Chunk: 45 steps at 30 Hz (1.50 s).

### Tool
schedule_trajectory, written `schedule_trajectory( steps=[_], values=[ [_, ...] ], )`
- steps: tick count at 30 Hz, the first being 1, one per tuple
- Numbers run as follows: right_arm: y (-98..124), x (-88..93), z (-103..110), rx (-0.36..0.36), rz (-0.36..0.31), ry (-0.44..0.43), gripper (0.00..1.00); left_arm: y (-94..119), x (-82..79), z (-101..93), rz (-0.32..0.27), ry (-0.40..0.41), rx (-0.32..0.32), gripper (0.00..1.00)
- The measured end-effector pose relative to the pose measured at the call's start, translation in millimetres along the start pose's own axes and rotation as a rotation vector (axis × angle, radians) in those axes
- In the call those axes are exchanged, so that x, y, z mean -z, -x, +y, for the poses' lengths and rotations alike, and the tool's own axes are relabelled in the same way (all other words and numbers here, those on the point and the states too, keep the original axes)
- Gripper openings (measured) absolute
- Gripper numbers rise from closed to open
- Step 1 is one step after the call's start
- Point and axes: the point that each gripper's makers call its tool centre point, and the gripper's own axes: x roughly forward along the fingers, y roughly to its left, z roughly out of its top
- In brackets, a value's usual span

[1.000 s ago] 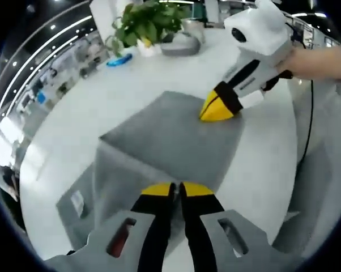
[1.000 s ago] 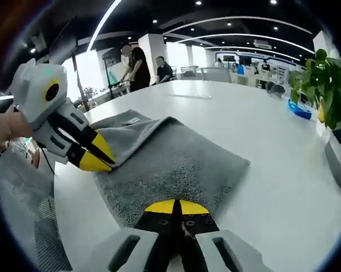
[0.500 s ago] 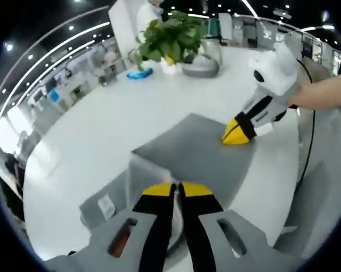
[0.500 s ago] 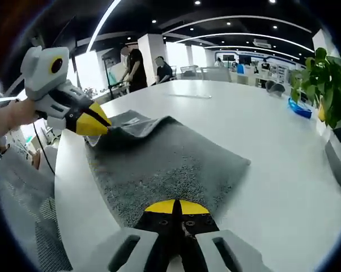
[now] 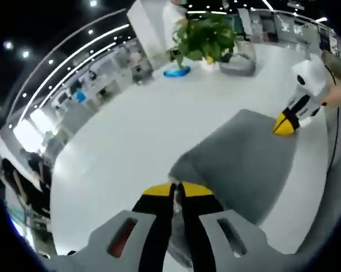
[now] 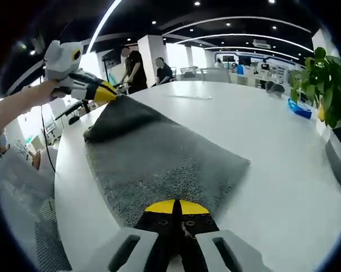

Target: Open the folded towel by lifting each exposed corner and separating the folded layers until the towel lies flat within the target outline without major curled edges

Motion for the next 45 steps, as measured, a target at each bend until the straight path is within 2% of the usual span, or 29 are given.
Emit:
schedule_trajectory(
  steps=[4,9,11,19,23,26,28,31,33,34,36,37,38,39,40,42,44,45],
  values=[
    [0,0.1,0,-0.004,-0.017,0.006,0.00,-15,19.3,21.0,0.025,0.049,0.005,0.05],
    [1,-0.1,1,-0.002,-0.034,0.018,0.00,-25,29.9,40.1,0.044,0.027,-0.044,0.05],
    [1,0.3,1,-0.001,-0.047,0.029,0.00,-30,33.4,44.4,0.044,0.039,-0.045,0.05],
    [0,-0.5,1,0.001,-0.061,0.055,0.00,-62,58.1,48.2,0.073,0.078,-0.048,0.05],
    [0,-0.5,1,-0.001,-0.062,0.060,0.00,-69,64.9,44.5,0.075,0.114,-0.049,0.05],
    [0,-0.5,1,-0.001,-0.066,0.065,0.00,-72,68.6,40.7,0.090,0.091,-0.057,0.05],
    [0,-0.6,1,-0.001,-0.068,0.054,0.00,-71,67.4,39.8,0.089,0.081,-0.068,0.06],
    [0,-1.5,-1,-0.012,-0.081,-0.034,0.00,-66,65.4,39.7,0.077,0.096,-0.099,0.10],
    [0,-2.0,-1,-0.020,-0.094,-0.097,0.00,-59,62.9,39.7,0.059,0.121,-0.116,0.17],
    [1,-1.9,0,-0.028,-0.095,-0.124,0.00,-54,59.7,41.1,0.035,0.155,-0.131,0.20],
    [0,-2.9,-1,-0.032,-0.080,-0.111,0.00,-47,54.7,40.1,0.005,0.195,-0.132,0.21],
    [0,-3.5,-1,-0.032,-0.068,-0.115,0.00,-38,46.2,35.0,-0.039,0.233,-0.111,0.21],
    [0,-3.7,0,-0.034,-0.054,-0.127,0.00,-33,42.7,32.3,-0.054,0.235,-0.100,0.21],
    [1,-6.9,3,-0.046,-0.040,-0.197,0.03,-25,38.2,26.7,-0.068,0.220,-0.088,0.21],
    [0,-14.0,6,-0.065,-0.062,-0.243,0.08,-20,36.4,23.8,-0.071,0.210,-0.087,0.20],
    [1,-37.9,13,-0.097,-0.150,-0.293,0.17,-10,29.9,12.3,-0.087,0.196,-0.069,0.20],
    [0,-51.2,18,-0.091,-0.162,-0.228,0.18,-4,21.6,-6.1,-0.117,0.223,-0.022,0.19],
    [-2,-54.7,22,-0.087,-0.151,-0.183,0.14,-3,18.8,-15.6,-0.123,0.232,0.004,0.19]
  ],
)
